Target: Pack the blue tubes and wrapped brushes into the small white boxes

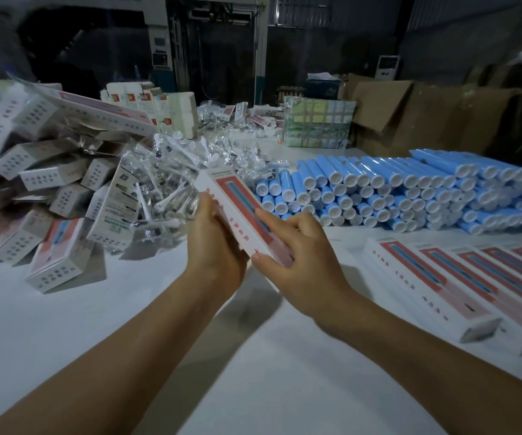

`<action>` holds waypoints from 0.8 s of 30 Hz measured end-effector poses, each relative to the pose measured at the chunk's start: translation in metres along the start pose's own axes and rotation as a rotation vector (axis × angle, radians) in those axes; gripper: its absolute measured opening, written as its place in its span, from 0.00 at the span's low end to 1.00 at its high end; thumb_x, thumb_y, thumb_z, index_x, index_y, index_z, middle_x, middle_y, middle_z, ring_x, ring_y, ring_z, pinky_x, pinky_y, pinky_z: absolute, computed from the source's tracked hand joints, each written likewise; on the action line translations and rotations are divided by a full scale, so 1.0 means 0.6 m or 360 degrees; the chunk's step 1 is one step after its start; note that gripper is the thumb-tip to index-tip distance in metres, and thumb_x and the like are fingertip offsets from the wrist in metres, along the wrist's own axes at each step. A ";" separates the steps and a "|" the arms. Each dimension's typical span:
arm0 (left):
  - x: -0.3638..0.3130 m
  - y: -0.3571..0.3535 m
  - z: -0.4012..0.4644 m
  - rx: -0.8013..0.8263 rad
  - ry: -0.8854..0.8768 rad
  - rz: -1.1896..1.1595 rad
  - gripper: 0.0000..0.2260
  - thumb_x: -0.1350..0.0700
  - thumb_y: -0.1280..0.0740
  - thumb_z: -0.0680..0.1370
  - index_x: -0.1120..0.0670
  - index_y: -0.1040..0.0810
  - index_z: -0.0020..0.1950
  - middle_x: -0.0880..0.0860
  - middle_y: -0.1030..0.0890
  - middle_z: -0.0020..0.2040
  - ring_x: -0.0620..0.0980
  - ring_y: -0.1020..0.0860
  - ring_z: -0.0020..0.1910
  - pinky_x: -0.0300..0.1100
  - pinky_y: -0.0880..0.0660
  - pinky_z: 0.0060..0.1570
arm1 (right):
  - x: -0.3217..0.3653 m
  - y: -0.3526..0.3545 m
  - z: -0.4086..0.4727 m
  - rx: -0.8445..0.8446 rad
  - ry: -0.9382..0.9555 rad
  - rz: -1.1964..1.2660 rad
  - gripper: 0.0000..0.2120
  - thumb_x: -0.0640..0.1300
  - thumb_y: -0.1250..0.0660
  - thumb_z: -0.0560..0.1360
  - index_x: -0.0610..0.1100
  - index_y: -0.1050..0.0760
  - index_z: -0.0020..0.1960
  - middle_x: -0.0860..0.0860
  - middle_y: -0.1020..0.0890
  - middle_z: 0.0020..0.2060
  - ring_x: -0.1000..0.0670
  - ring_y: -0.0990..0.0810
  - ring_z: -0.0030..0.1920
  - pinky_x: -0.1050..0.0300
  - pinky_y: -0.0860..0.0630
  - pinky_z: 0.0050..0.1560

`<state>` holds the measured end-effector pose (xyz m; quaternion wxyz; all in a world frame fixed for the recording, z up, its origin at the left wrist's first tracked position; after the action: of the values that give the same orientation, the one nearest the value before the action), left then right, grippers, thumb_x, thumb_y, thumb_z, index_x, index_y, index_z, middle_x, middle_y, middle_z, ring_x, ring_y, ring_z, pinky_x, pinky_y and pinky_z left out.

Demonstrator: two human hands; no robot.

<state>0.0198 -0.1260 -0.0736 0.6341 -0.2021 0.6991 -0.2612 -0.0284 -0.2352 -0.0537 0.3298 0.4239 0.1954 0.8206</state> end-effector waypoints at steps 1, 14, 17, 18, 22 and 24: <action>-0.003 0.008 0.004 -0.0031 -0.0037 0.0086 0.26 0.38 0.50 0.81 0.56 0.25 0.63 0.58 0.19 0.54 0.56 0.21 0.55 0.52 0.25 0.57 | 0.002 0.007 0.001 0.0006 0.0002 -0.0065 0.30 0.52 0.31 0.74 0.56 0.37 0.74 0.54 0.36 0.48 0.53 0.33 0.54 0.61 0.27 0.53; 0.017 0.038 0.033 0.0057 0.0012 0.0374 0.19 0.41 0.45 0.80 0.54 0.24 0.55 0.51 0.21 0.45 0.49 0.24 0.42 0.45 0.30 0.43 | -0.124 0.210 -0.142 0.0538 -0.0763 -0.1721 0.23 0.61 0.50 0.75 0.54 0.35 0.67 0.46 0.35 0.66 0.44 0.36 0.66 0.46 0.36 0.63; 0.018 0.036 0.033 0.0085 0.0028 0.0459 0.15 0.45 0.42 0.80 0.54 0.23 0.51 0.51 0.21 0.42 0.49 0.24 0.39 0.44 0.30 0.40 | -0.143 0.235 -0.152 0.0514 -0.0881 -0.1758 0.21 0.59 0.49 0.75 0.53 0.34 0.65 0.46 0.36 0.68 0.44 0.37 0.67 0.46 0.36 0.64; 0.020 0.035 0.032 0.0087 0.0016 0.0574 0.12 0.48 0.40 0.80 0.54 0.22 0.49 0.51 0.21 0.39 0.49 0.24 0.36 0.43 0.31 0.38 | -0.148 0.240 -0.153 0.0515 -0.0903 -0.1768 0.21 0.59 0.49 0.76 0.53 0.34 0.65 0.46 0.35 0.67 0.44 0.36 0.67 0.46 0.35 0.64; 0.021 0.018 0.023 0.0194 -0.0326 0.1498 0.09 0.59 0.35 0.77 0.56 0.20 0.37 0.52 0.22 0.29 0.49 0.27 0.28 0.42 0.32 0.31 | -0.142 0.239 -0.136 0.0542 -0.0813 -0.1870 0.22 0.60 0.49 0.77 0.53 0.34 0.67 0.49 0.32 0.64 0.46 0.33 0.64 0.49 0.35 0.61; 0.039 -0.007 0.011 0.0433 -0.0549 0.2212 0.11 0.55 0.35 0.77 0.53 0.23 0.33 0.50 0.22 0.31 0.49 0.25 0.33 0.45 0.28 0.36 | -0.111 0.228 -0.113 0.0402 -0.0607 -0.1800 0.21 0.60 0.49 0.78 0.53 0.30 0.64 0.51 0.29 0.57 0.48 0.30 0.58 0.52 0.35 0.55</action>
<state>0.0232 -0.1445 -0.0896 0.7742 0.3309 0.5174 0.1529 -0.1072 -0.3817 -0.0476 0.6908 0.4298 0.4236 0.3983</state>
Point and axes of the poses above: each hand's wrist, its own z-axis towards the middle knuckle, its own y-axis out of the back of the hand, x = y × z, the point moved 8 cm from there along z, towards the middle knuckle
